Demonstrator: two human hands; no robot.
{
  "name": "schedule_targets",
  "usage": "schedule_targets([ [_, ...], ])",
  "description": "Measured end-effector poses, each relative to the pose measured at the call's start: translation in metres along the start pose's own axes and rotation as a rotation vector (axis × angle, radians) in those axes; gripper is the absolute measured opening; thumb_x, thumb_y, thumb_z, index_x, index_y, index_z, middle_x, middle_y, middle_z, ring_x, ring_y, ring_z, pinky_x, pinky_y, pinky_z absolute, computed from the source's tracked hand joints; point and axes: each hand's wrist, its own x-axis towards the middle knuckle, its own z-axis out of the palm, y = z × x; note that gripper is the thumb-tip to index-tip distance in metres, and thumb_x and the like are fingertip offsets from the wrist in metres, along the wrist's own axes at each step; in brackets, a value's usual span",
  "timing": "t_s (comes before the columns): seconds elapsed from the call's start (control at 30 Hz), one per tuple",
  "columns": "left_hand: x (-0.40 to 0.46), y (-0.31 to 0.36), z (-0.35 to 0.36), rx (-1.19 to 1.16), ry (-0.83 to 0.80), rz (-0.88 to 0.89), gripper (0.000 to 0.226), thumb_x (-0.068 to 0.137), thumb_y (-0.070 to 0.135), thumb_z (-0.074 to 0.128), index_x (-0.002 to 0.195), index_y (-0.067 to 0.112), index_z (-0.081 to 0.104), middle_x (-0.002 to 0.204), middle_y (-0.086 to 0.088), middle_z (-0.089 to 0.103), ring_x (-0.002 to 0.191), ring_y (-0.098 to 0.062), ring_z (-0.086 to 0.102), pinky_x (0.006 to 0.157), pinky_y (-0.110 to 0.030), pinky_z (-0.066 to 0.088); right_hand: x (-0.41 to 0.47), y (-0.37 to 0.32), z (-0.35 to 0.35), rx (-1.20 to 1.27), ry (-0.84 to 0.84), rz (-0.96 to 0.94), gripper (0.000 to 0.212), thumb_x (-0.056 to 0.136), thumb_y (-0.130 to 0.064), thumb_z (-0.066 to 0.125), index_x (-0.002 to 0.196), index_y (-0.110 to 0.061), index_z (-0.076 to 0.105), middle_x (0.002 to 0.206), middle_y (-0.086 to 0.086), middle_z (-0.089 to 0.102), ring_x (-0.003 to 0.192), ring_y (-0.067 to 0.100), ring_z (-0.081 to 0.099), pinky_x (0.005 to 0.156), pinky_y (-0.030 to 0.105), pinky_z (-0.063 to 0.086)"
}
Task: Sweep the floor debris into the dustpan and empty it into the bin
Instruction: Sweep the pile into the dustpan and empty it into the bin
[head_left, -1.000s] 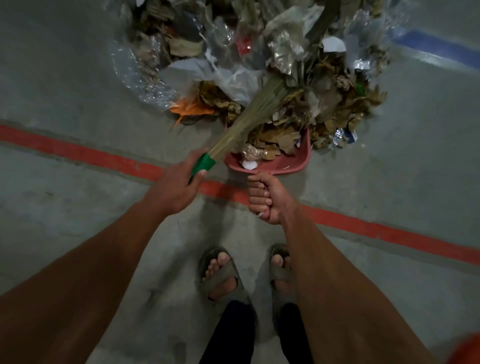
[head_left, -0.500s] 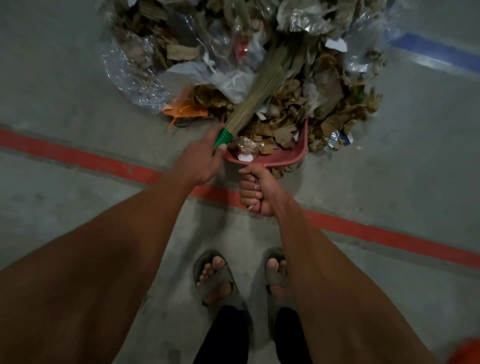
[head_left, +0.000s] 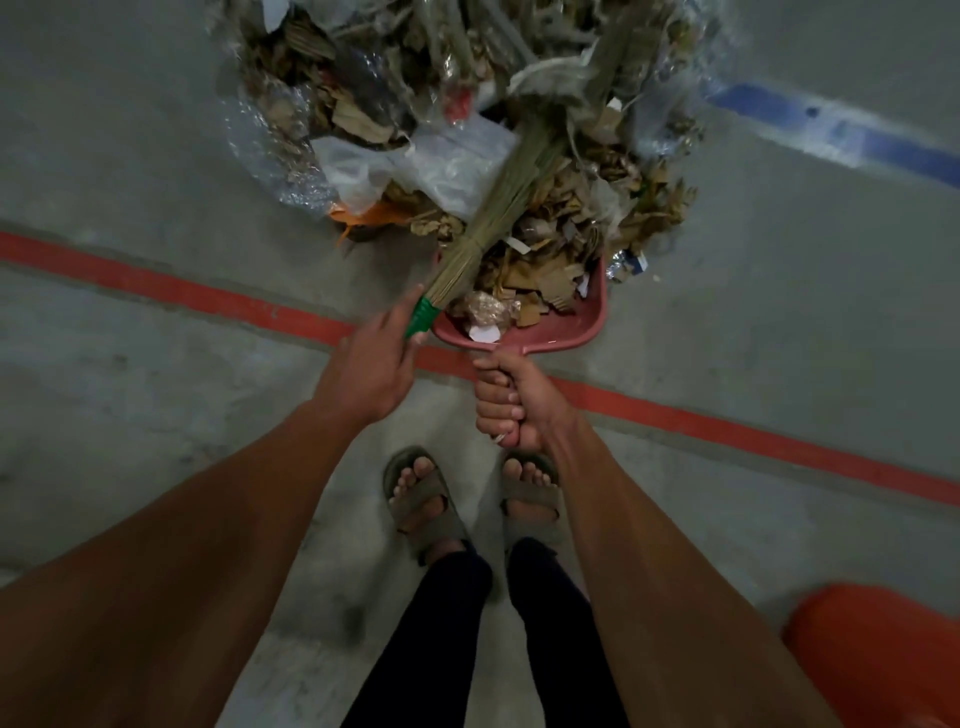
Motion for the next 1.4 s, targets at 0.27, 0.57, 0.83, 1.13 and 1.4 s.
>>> schedule_targets([
  [0.27,-0.044,0.064,-0.037,0.051,-0.008,0.014,0.061,0.107,0.038,0.042,0.162,0.035,0.015,0.127,-0.010,0.056,0.101,-0.036,0.061,0.079,-0.051,0.053,-0.077,0.000,0.030,0.023,-0.006,-0.002,0.050,0.101,-0.019,0.042,0.052,-0.023,0.037,0.036,-0.008,0.023,0.030,0.007,0.009,0.036,0.016,0.009],
  [0.57,-0.062,0.143,-0.063,0.137,-0.066,0.106,0.062,0.106,0.033,0.048,0.161,0.033,0.019,0.136,-0.003,0.053,0.097,-0.037,0.064,0.071,-0.049,0.054,-0.158,0.006,0.031,0.112,-0.018,-0.068,0.044,0.098,-0.019,0.046,0.055,-0.022,0.034,0.037,-0.008,0.022,0.026,0.005,0.019,0.034,0.014,0.014],
  [0.83,-0.065,0.218,-0.074,0.229,-0.124,0.225,0.072,0.102,0.022,0.054,0.162,0.031,0.016,0.150,-0.004,0.052,0.083,-0.042,0.067,0.068,-0.049,0.056,-0.234,-0.003,0.030,0.157,0.015,-0.168,0.041,0.093,-0.019,0.050,0.055,-0.021,0.037,0.037,-0.008,0.021,0.027,0.005,0.016,0.033,0.014,0.014],
  [1.13,-0.056,0.283,-0.084,0.297,-0.229,0.396,0.071,0.107,0.028,0.048,0.164,0.034,0.007,0.165,0.000,0.034,0.105,-0.037,0.067,0.079,-0.041,0.051,-0.294,0.007,0.030,0.286,0.026,-0.351,0.041,0.095,-0.020,0.052,0.057,-0.021,0.036,0.038,-0.007,0.023,0.028,0.005,0.016,0.031,0.015,0.018],
  [1.4,-0.064,0.345,-0.102,0.357,-0.330,0.633,0.072,0.104,0.026,0.053,0.164,0.033,0.013,0.166,0.005,0.033,0.098,-0.037,0.069,0.076,-0.042,0.056,-0.349,0.042,0.045,0.466,0.029,-0.559,0.042,0.099,-0.019,0.047,0.058,-0.020,0.035,0.038,-0.006,0.021,0.026,0.006,0.018,0.030,0.015,0.020],
])
